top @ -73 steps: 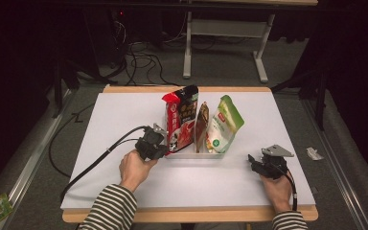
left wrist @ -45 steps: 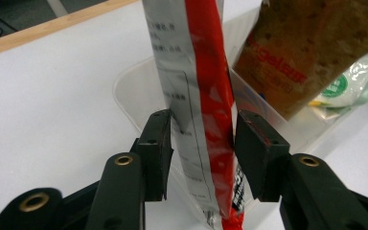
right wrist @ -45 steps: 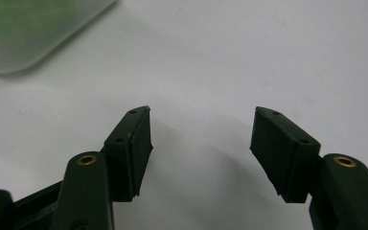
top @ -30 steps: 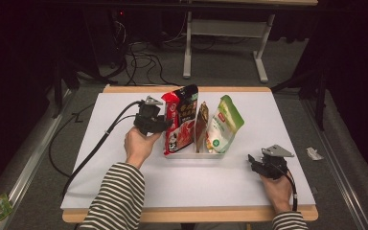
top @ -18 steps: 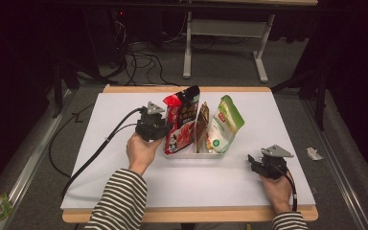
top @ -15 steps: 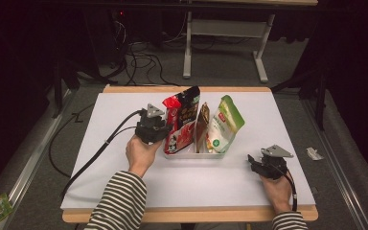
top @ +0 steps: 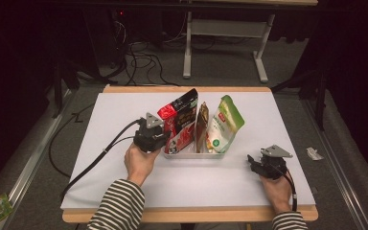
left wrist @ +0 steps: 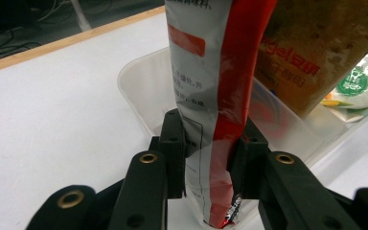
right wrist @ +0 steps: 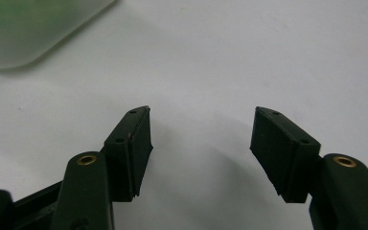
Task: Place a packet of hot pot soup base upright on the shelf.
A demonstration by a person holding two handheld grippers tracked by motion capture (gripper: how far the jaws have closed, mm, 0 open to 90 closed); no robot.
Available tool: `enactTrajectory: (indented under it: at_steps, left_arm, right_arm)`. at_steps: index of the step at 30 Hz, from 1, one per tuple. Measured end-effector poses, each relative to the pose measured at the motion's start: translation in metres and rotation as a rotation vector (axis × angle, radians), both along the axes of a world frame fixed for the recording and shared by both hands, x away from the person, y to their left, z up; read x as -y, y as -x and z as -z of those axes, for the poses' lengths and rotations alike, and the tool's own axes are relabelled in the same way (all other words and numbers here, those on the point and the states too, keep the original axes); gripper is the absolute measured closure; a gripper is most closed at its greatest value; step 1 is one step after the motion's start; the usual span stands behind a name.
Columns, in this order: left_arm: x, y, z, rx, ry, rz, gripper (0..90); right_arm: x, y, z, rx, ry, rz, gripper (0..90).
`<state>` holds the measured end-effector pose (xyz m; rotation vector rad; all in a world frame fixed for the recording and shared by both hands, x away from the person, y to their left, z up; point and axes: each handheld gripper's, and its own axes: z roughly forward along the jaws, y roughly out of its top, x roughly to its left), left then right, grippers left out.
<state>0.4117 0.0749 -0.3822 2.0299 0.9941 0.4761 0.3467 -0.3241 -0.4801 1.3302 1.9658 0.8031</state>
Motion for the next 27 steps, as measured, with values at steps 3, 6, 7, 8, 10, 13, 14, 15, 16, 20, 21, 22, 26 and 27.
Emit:
enactTrajectory:
  at_steps: [3,6,7,8,10,13,14,15,16,20,21,22,26,27]
  left_arm:
    - [-0.001,-0.002,0.000,-0.002,0.005,0.005,69.2]
    - [-0.002,-0.001,0.000,0.011,0.006,0.024,67.7]
    - [-0.002,0.000,0.000,0.017,0.005,0.029,67.2]
    - [-0.002,0.001,0.000,0.022,0.003,0.038,66.6]
    - [-0.002,0.002,0.000,0.035,0.003,0.049,64.7]
    - [-0.004,0.005,-0.003,0.050,0.001,0.067,60.2]
    - [-0.005,0.006,-0.004,0.054,0.005,0.069,59.1]
    - [-0.008,0.008,-0.005,0.062,0.012,0.072,58.1]
    - [-0.011,0.009,-0.007,0.069,0.026,0.072,56.8]
    - [-0.023,0.016,-0.013,0.102,0.066,0.072,54.5]
    - [-0.026,0.018,-0.014,0.107,0.073,0.074,53.9]
    - [-0.030,0.021,-0.015,0.114,0.073,0.072,53.6]
    - [-0.038,0.027,-0.016,0.123,0.098,0.068,52.7]
    - [-0.040,0.028,-0.015,0.125,0.094,0.067,52.6]
  right_arm:
    - [0.001,0.000,0.000,0.000,-0.008,0.001,39.9]
    - [0.002,0.000,0.000,-0.003,-0.018,0.004,39.9]
    - [0.002,0.000,0.000,-0.003,-0.021,0.002,40.0]
    - [0.003,-0.001,0.000,-0.003,-0.026,0.004,40.0]
    - [0.004,-0.001,-0.001,0.000,-0.042,0.007,40.1]
    - [0.006,-0.001,-0.001,0.001,-0.066,0.013,40.2]
    - [0.007,-0.001,-0.002,0.000,-0.069,0.013,40.3]
    - [0.007,-0.001,-0.002,0.002,-0.067,0.010,40.3]
    - [0.007,-0.001,-0.002,0.000,-0.073,0.015,40.3]
    - [0.009,0.000,-0.003,0.002,-0.095,0.014,40.3]
    - [0.010,0.000,-0.003,0.008,-0.102,0.011,40.2]
    - [0.010,0.000,-0.004,0.011,-0.114,0.012,40.2]
    - [0.013,0.003,-0.006,0.016,-0.132,0.013,40.3]
    - [0.013,0.003,-0.006,0.019,-0.138,0.014,40.4]
